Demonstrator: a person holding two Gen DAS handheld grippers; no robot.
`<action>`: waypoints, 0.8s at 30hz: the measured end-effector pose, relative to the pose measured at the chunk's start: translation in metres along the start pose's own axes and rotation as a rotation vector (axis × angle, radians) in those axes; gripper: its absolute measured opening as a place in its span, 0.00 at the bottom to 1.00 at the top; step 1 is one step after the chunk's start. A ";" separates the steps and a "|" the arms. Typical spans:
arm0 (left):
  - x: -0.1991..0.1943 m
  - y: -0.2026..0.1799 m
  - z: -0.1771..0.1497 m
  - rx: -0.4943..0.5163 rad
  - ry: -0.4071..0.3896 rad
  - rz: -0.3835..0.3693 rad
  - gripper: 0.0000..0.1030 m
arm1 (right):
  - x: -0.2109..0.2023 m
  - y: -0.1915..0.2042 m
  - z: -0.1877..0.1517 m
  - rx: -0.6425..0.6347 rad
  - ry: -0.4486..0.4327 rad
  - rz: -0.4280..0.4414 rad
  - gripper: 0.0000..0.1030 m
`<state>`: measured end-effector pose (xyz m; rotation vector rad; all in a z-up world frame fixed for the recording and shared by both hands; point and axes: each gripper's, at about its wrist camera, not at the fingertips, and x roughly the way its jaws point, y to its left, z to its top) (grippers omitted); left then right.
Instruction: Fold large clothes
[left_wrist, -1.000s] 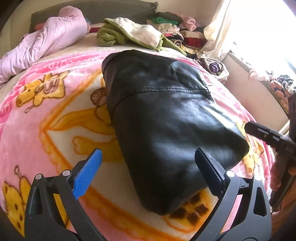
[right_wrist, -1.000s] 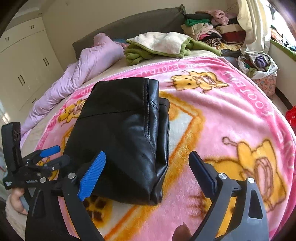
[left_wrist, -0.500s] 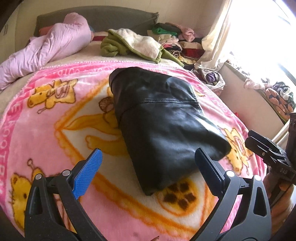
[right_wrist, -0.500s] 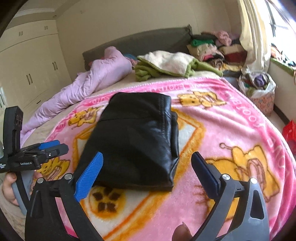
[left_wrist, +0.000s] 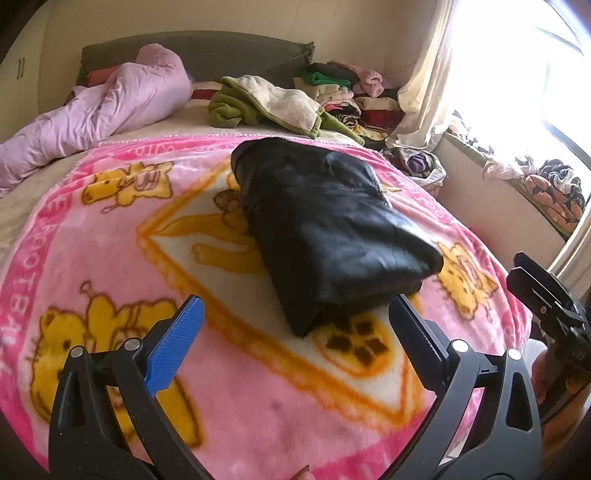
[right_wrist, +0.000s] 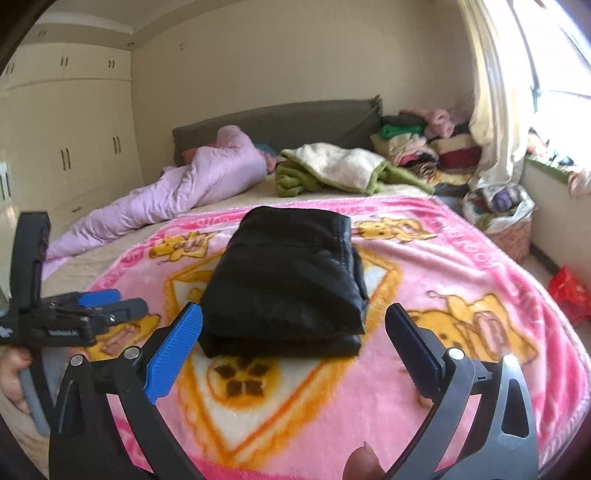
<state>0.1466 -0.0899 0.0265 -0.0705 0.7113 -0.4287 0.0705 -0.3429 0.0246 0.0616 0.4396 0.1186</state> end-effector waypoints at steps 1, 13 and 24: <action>-0.002 0.001 -0.004 -0.002 -0.004 0.002 0.91 | -0.003 0.003 -0.007 -0.004 -0.003 -0.011 0.96; -0.008 0.003 -0.035 -0.005 -0.013 0.004 0.91 | -0.002 0.026 -0.045 0.035 0.064 -0.015 0.96; -0.005 0.003 -0.038 0.006 -0.008 0.039 0.91 | -0.002 0.022 -0.049 0.053 0.082 -0.025 0.96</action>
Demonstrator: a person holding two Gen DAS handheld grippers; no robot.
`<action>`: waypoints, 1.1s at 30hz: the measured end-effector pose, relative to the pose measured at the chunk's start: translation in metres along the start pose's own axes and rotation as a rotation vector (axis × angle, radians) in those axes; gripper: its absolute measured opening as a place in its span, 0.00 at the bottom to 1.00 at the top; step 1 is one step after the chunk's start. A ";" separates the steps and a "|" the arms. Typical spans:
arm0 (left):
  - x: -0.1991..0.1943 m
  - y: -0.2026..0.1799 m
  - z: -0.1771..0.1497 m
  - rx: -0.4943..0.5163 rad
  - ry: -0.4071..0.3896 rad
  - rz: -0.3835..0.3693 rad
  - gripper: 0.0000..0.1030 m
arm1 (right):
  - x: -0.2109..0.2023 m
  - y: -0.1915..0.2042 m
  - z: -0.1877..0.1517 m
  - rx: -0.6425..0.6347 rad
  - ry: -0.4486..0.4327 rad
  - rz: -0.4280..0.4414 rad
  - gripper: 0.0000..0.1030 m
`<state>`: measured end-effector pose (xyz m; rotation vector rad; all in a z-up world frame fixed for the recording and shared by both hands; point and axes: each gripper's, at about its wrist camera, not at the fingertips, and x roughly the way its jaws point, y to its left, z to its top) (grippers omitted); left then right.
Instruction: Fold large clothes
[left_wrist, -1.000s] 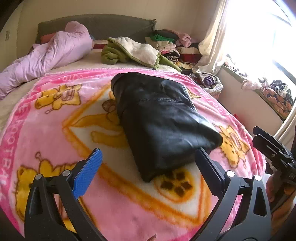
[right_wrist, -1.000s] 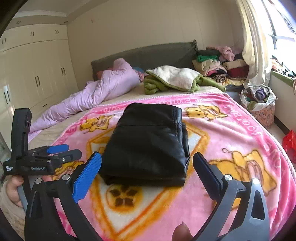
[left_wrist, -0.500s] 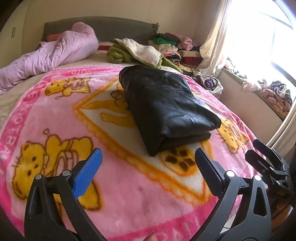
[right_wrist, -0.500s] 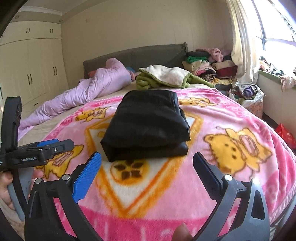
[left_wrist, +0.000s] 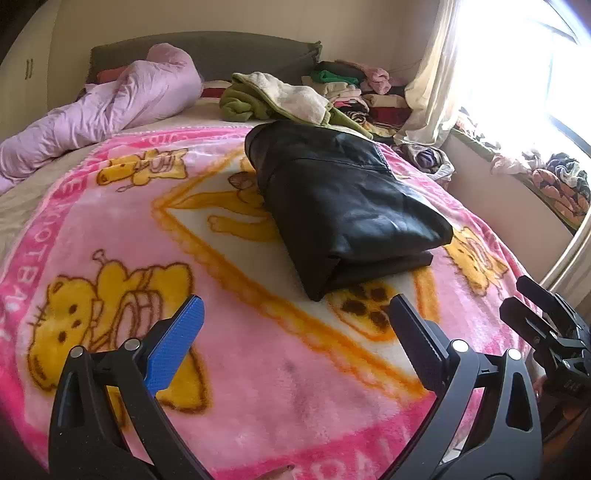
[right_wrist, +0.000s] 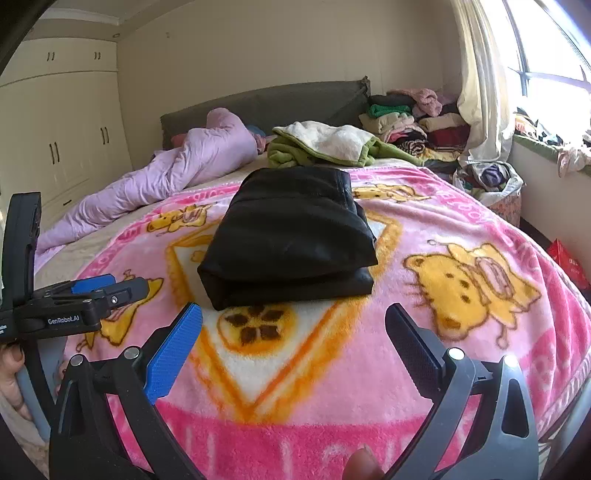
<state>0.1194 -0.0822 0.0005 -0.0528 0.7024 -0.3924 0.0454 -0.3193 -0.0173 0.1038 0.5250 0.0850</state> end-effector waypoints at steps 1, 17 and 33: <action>0.000 0.001 0.000 -0.001 0.001 0.006 0.91 | 0.000 -0.001 -0.001 0.002 0.003 0.002 0.96; -0.001 0.000 0.001 0.008 -0.005 0.013 0.91 | 0.003 0.001 -0.003 -0.001 0.010 0.008 0.96; -0.002 -0.001 0.002 0.012 -0.006 0.019 0.91 | 0.006 0.002 -0.001 -0.017 0.016 0.005 0.96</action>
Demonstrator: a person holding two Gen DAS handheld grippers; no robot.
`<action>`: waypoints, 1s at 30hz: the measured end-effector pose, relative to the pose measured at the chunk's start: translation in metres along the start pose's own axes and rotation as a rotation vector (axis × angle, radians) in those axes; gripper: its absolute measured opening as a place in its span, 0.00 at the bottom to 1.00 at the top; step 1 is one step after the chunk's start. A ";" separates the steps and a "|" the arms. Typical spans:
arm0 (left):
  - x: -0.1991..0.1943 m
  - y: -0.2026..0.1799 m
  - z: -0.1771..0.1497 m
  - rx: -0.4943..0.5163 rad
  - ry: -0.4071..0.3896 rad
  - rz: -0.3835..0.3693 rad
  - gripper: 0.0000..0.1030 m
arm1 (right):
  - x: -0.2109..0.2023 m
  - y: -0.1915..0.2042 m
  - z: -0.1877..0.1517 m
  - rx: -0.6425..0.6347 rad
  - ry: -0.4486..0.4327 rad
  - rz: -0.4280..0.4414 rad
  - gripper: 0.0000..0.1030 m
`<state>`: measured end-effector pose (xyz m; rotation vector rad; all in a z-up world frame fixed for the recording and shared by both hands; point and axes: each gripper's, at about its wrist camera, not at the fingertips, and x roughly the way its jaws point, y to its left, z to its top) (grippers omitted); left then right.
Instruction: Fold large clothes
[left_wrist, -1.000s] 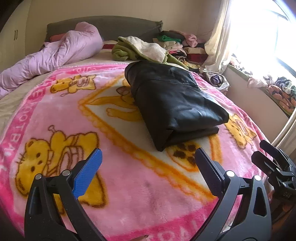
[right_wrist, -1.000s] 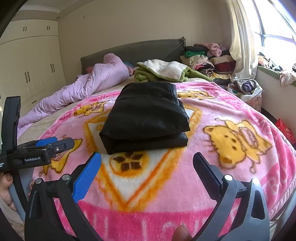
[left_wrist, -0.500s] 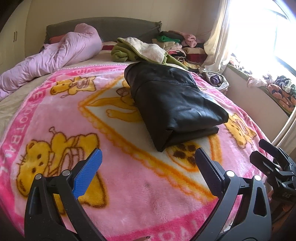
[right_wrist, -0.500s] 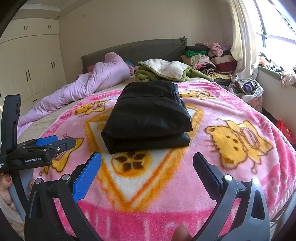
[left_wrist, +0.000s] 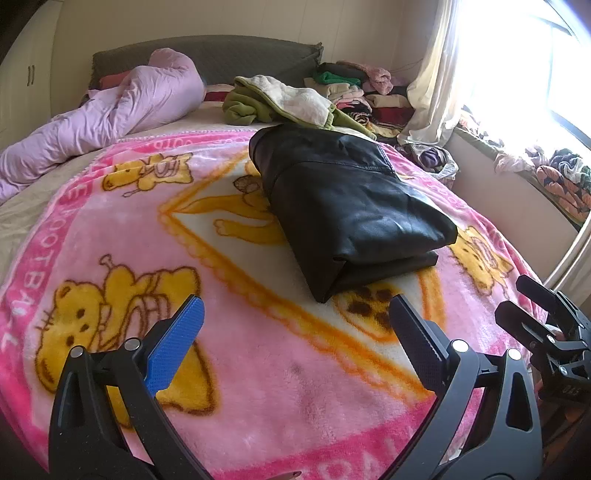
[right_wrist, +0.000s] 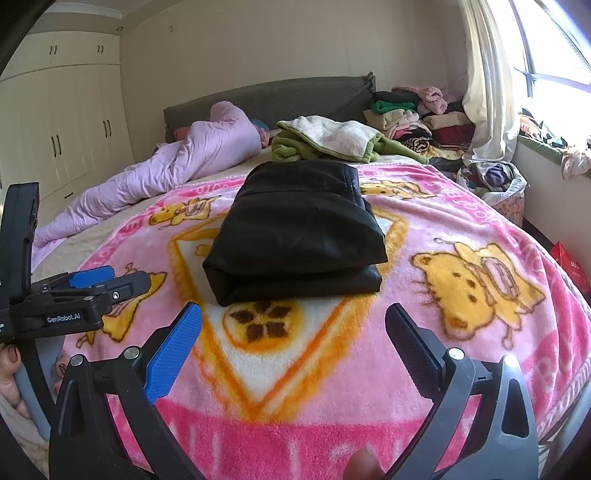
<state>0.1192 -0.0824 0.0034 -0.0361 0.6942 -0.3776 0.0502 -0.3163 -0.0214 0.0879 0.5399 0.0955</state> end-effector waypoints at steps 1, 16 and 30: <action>0.000 0.000 0.000 0.000 -0.001 0.000 0.91 | 0.000 0.000 0.000 0.000 -0.001 0.000 0.96; -0.002 0.002 0.002 0.003 -0.010 0.006 0.91 | 0.000 0.000 0.000 -0.005 -0.001 0.000 0.96; -0.004 0.004 0.003 0.003 -0.017 0.018 0.91 | 0.000 -0.005 0.002 -0.012 -0.002 -0.010 0.96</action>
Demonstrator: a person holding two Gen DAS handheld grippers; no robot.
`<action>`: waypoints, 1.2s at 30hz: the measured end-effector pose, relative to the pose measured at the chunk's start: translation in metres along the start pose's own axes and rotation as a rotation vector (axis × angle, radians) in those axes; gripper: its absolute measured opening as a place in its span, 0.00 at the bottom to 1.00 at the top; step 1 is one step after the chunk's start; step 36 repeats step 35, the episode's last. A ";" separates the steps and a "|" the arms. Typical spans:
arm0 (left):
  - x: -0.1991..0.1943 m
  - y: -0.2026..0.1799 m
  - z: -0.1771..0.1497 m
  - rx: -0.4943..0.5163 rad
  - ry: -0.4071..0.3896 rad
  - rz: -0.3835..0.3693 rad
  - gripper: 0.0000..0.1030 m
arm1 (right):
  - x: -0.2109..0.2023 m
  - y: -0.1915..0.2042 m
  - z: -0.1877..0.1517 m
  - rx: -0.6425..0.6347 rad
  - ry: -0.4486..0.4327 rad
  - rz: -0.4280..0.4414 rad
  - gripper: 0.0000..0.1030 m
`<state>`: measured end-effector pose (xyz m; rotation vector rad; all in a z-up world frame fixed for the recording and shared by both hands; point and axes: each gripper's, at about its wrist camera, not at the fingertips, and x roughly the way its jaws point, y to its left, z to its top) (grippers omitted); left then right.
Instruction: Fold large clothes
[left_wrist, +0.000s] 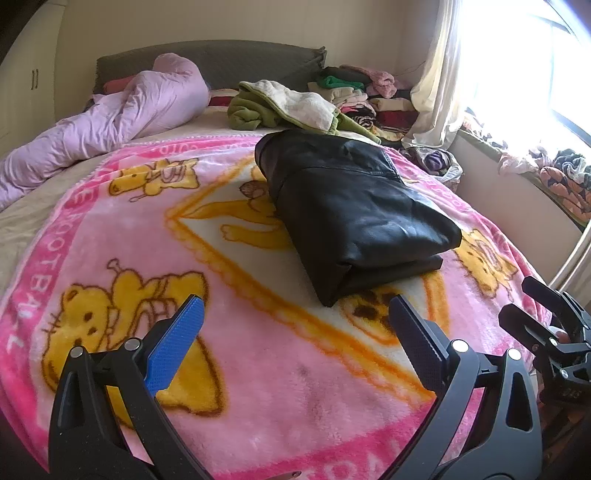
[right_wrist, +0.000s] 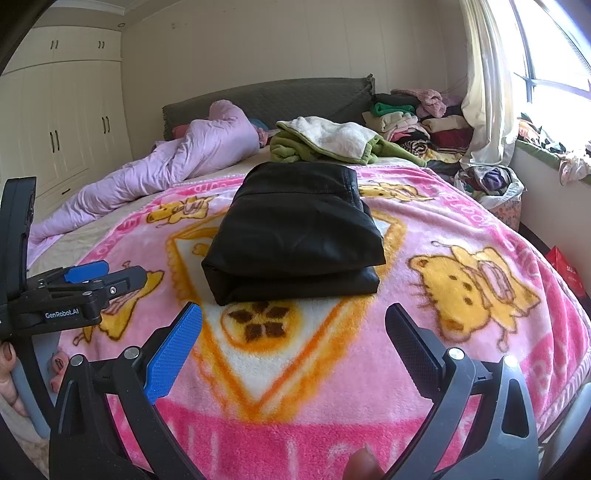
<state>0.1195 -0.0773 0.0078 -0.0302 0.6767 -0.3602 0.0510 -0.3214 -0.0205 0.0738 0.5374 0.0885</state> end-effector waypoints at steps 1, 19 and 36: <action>0.000 0.000 0.000 0.000 0.000 0.001 0.91 | -0.001 0.000 0.000 0.000 -0.001 -0.001 0.96; 0.000 0.007 0.000 -0.023 -0.012 0.048 0.91 | -0.002 -0.001 0.001 -0.002 -0.004 -0.012 0.96; -0.027 0.256 0.046 -0.295 0.020 0.407 0.91 | -0.114 -0.302 -0.079 0.541 0.014 -0.867 0.96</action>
